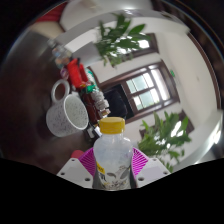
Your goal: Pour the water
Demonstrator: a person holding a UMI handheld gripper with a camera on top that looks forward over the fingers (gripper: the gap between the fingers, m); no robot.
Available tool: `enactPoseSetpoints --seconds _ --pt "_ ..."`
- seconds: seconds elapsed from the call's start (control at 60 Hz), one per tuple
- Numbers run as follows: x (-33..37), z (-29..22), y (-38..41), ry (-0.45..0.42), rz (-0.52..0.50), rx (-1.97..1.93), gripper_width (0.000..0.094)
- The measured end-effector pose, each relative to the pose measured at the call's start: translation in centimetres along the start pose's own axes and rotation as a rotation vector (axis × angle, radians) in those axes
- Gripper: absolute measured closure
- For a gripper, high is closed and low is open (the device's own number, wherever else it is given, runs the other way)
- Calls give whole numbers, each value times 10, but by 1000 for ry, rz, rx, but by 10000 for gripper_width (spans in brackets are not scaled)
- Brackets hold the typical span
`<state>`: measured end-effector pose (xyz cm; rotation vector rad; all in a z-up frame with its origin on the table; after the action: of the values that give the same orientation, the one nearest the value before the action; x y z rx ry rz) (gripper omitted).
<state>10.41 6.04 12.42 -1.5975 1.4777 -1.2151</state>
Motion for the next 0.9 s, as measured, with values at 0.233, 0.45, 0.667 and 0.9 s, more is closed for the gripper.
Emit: enactPoseSetpoints --seconds 0.233,0.45,0.667,0.9 --pt "-37 -26 -4 -51 53 443 509" --pt "-57 -49 -10 -103 142 828 510" --pt "-66 -51 -3 -114 165 981 508" --pt "-47 -46 -22 -118 126 559 509"
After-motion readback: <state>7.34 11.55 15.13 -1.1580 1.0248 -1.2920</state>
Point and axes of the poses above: the point between the fingertips, and its own axes, seen from behind it with the camera up: y to the left, z down, x backward, against the way the camera looks, the point moved 3 cm from there along x, backward, against the way the camera looks, and after that the axes turned 1 degree about -y, right-handed, at the moved point
